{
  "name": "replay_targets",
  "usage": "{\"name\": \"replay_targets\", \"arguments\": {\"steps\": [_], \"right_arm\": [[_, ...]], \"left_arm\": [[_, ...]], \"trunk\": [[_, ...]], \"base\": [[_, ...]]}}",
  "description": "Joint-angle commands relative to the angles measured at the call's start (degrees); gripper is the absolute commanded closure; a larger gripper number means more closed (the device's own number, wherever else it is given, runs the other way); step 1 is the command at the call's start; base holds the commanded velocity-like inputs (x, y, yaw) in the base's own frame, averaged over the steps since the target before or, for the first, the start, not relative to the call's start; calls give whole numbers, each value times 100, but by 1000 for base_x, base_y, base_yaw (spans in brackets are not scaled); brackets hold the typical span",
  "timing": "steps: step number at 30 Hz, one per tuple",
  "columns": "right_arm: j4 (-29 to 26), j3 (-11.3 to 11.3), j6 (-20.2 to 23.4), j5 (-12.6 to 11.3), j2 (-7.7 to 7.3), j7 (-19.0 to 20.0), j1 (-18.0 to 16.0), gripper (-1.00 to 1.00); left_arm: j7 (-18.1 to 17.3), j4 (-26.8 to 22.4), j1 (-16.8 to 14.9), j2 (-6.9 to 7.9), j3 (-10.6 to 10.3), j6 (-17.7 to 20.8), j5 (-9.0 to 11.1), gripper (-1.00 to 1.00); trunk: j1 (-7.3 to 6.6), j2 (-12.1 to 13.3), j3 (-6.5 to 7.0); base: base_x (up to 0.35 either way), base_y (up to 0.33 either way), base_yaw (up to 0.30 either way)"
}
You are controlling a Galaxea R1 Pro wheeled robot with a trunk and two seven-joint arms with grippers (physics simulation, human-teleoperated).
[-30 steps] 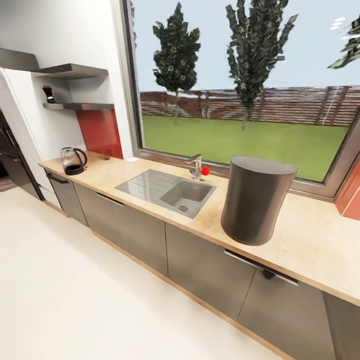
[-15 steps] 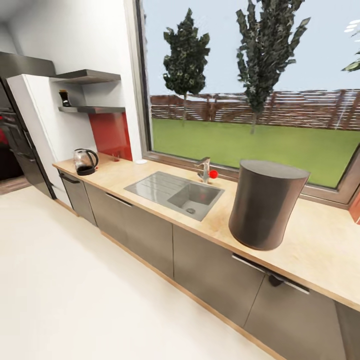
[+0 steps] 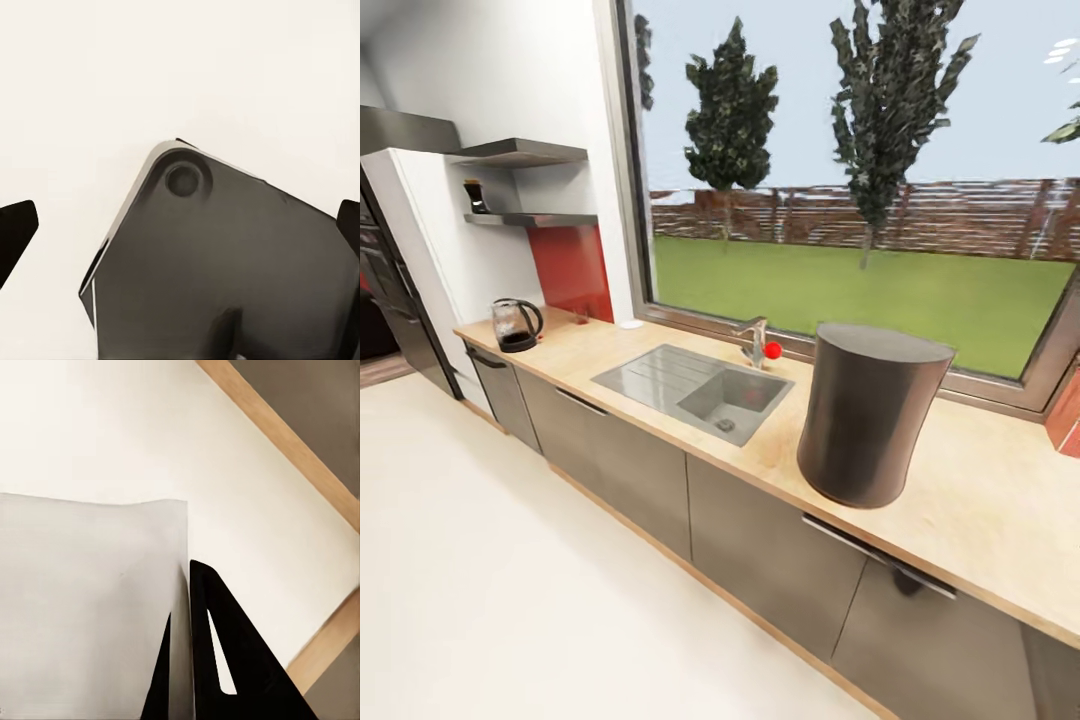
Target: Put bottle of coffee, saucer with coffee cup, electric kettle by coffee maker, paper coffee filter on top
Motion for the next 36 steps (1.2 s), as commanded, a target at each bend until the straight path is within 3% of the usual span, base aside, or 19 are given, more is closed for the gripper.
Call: {"name": "replay_targets", "arguments": {"steps": [1,11,20,36], "right_arm": [[18,-49,-30,34,-2,-3,-8,100],[18,-49,-22,34,7,-45,-8,100],[18,-49,-22,34,-10,-55,-8,100],[25,-49,2,48,20,1,-8,100]], "left_arm": [[-32,-5,2,0,-5,-7,65,-100],[-47,54,2,0,28,-7,77,-100],[-50,76,2,-114,15,-16,49,-100],[-50,125,2,-176,30,-25,70,-100]], "trunk": [[4,-12,-11],[4,-12,-11],[4,-12,-11],[4,-12,-11]], "base": [[12,-42,0],[230,44,71],[15,-15,237],[-27,-76,12]]}}
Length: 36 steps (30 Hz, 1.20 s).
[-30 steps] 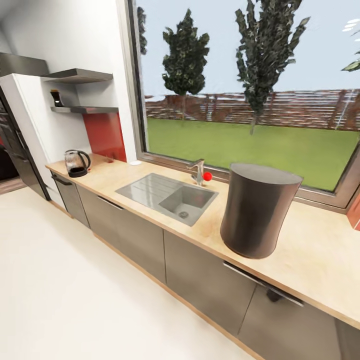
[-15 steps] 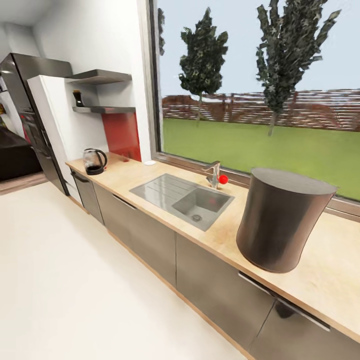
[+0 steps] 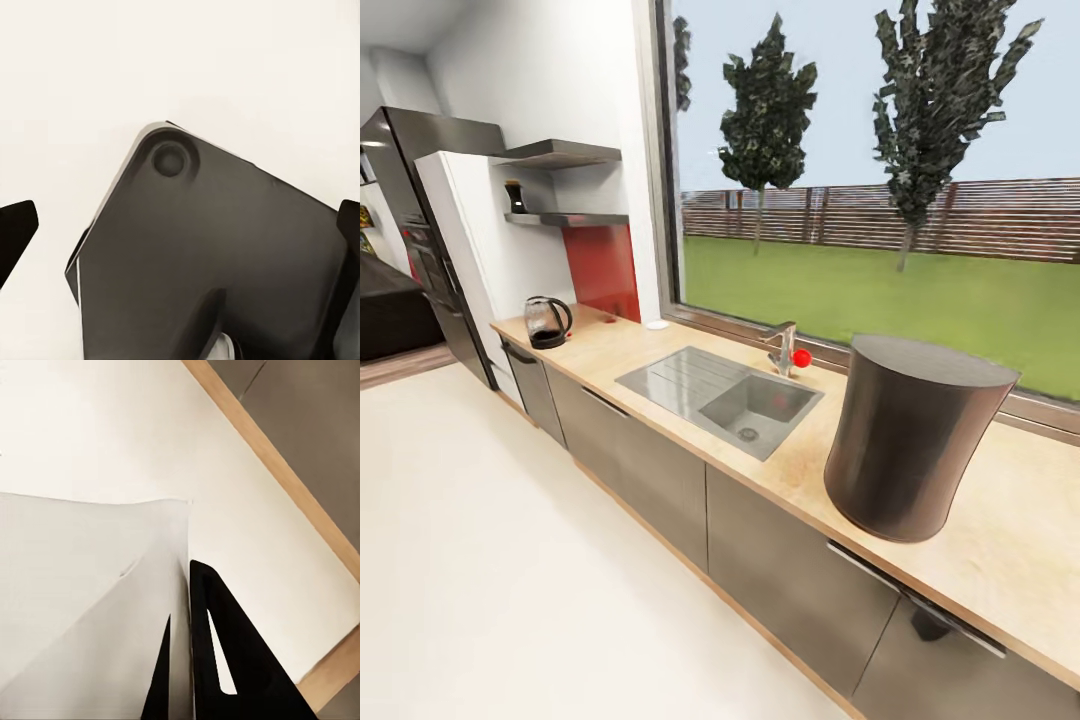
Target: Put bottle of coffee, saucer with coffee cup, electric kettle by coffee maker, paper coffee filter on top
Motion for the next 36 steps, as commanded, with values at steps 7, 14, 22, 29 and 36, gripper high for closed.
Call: {"name": "replay_targets", "arguments": {"steps": [7,14,22,29,36], "right_arm": [[12,-57,142,60,153,5,-9,100],[-180,-42,586,108,767,-5,-9,100],[-1202,-32,1618,120,1305,16,-9,100],[-1421,3,1703,117,1369,65,-9,100],[-1595,86,1773,260,1473,66,-9,100]], "left_arm": [[-34,5,2,13,1,-7,77,-100],[-34,93,2,27,-18,-10,69,-100],[-37,210,2,59,-42,-27,73,-100],[-43,245,2,61,-43,-41,73,-100],[-43,317,2,67,-43,-50,74,-100]], "trunk": [[4,-12,-11],[4,-12,-11],[4,-12,-11],[4,-12,-11],[4,-12,-11]], "base": [[0,0,0],[0,0,0],[0,0,0],[0,0,0],[0,0,0]]}}
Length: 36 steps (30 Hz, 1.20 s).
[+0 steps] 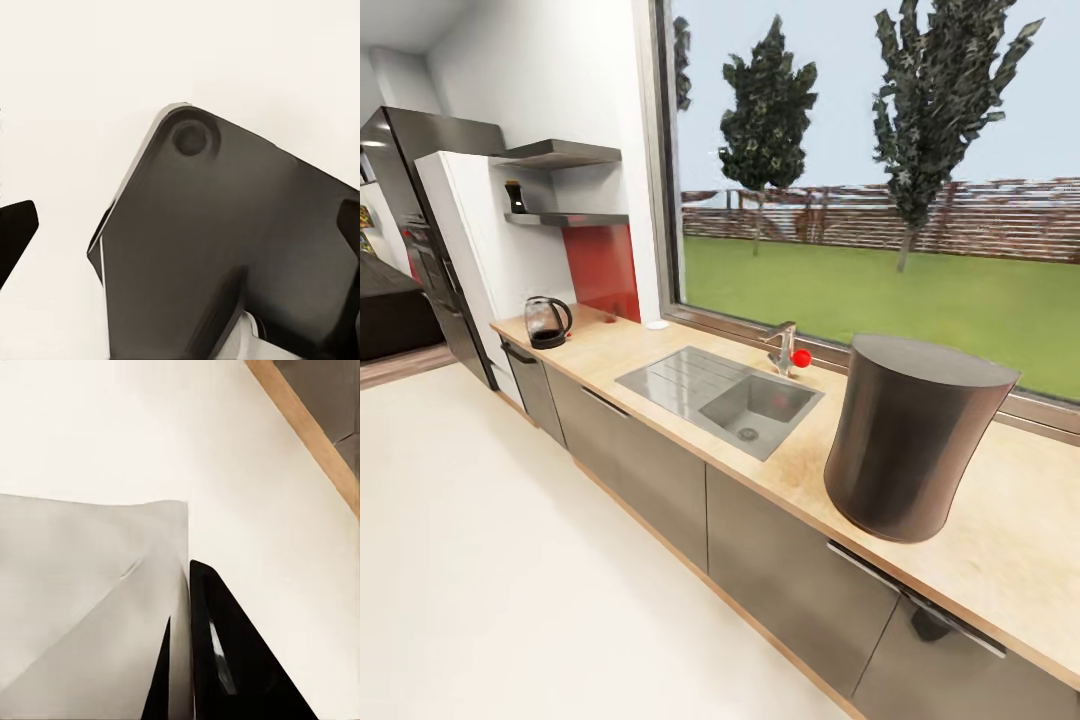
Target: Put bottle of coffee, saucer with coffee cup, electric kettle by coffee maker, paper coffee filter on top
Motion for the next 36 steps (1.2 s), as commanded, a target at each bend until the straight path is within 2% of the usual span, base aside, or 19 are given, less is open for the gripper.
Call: {"name": "replay_targets", "arguments": {"steps": [1,3,4,7,9,10,11,12,13,16,23,24,26,29,31,34,36], "right_arm": [[-1398,8,1072,8,5,335,-4,100],[-1651,16,1348,3,5,555,-4,100],[-2098,160,1857,-18,5,844,-4,100],[-2547,465,2386,-128,5,1085,-4,100],[-2909,799,2901,-462,5,1214,-4,100],[-2980,881,2997,-557,5,1228,-4,100],[-3114,1060,3174,-758,5,1248,-4,100],[-3291,1330,3406,-1059,5,1265,-4,100],[-3346,1419,3477,-1153,5,1268,-4,100],[-3684,1864,3882,-1563,5,1279,-4,100],[-4440,2419,4475,-2192,5,1283,-4,100],[-4805,2594,4745,-2415,5,1286,-4,100],[-5177,2638,4998,-2514,5,1289,-4,100],[-5993,2671,5606,-2670,5,1291,-4,100],[-6283,2681,5851,-2705,5,1292,-4,100],[-6499,2741,5972,-2720,5,1292,-4,100],[-6684,2919,6080,-2725,5,1292,-4,100]], "left_arm": [[-35,1,2,21,-17,-3,52,-100],[-35,1,2,24,-17,-1,52,-100],[-35,1,2,20,-23,1,42,-100],[-35,1,2,20,-26,8,41,-100],[-35,1,2,20,-26,9,43,-100],[-35,1,2,20,-26,9,43,-100],[-35,1,2,20,-26,10,43,-100],[-35,1,2,20,-26,10,43,-100],[-35,1,2,20,-26,10,43,-100],[-35,1,2,20,-27,8,43,-100],[-35,1,2,23,-27,10,51,-100],[-35,1,2,29,-20,10,56,-100],[-35,1,2,29,-19,15,54,-100],[-35,1,2,54,-18,29,52,-100],[-38,1,2,71,-12,34,52,-100],[-47,1,2,84,-10,37,52,-100],[-51,1,2,88,-3,41,52,-100]], "trunk": [[3,-11,-11],[3,-11,-11],[3,-11,-11],[3,-11,-11],[3,-11,-11],[3,-11,-11],[3,-11,-11],[3,-11,-11],[3,-11,-11],[3,-11,-11],[3,-11,-11],[3,-11,-11],[3,-11,-11],[3,-11,-11],[3,-11,-11],[3,-11,-11],[3,-11,-11]], "base": [[0,0,0],[0,0,0],[0,0,0],[0,0,0],[0,0,0],[0,0,0],[0,0,0],[0,0,0],[0,0,0],[0,0,0],[0,0,0],[0,0,0],[0,0,0],[0,0,0],[0,0,0],[0,0,0],[0,0,0]]}}
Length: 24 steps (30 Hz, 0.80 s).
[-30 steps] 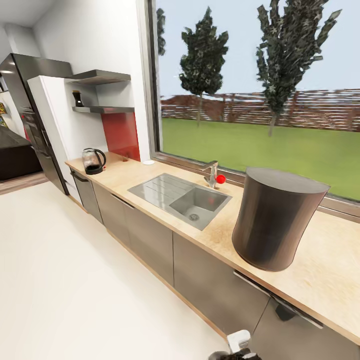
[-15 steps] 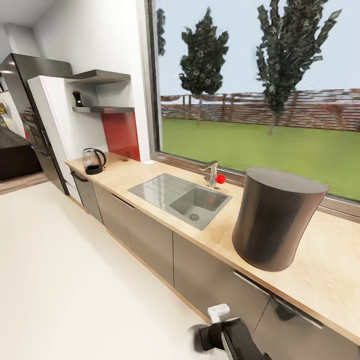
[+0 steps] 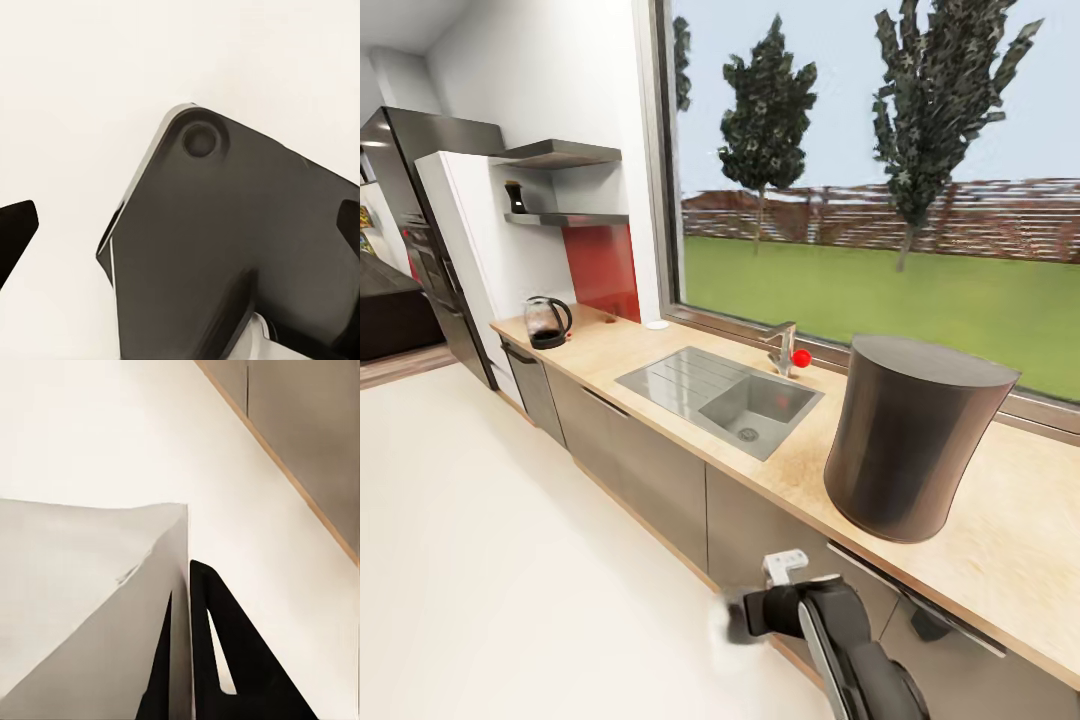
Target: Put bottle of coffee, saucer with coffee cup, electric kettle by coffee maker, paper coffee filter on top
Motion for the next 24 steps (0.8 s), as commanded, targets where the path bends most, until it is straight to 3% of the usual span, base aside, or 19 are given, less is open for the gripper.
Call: {"name": "replay_targets", "arguments": {"steps": [1,7,10,14,19,24], "right_arm": [[-40,18,25,54,2,40,-5,100],[-366,95,25,16,2,40,-150,100],[-385,96,25,13,2,40,-426,100],[-393,95,25,-35,2,44,-1061,100],[-401,95,25,-578,2,33,-1825,100],[-403,91,25,-678,2,55,-2194,100]], "left_arm": [[-37,-8,2,0,-7,-6,60,-100],[-38,-8,2,13,3,-3,60,-100],[-38,-9,2,37,4,2,60,-100],[-38,-8,2,44,4,1,60,-100],[-38,-8,2,45,4,2,68,-100],[-38,-8,2,45,4,4,75,-100]], "trunk": [[4,-12,-12],[4,-12,-12],[4,-12,-12],[4,-12,-12],[4,-12,-12],[4,-12,-12]], "base": [[0,0,0],[0,0,0],[0,0,0],[0,0,0],[0,0,0],[0,0,0]]}}
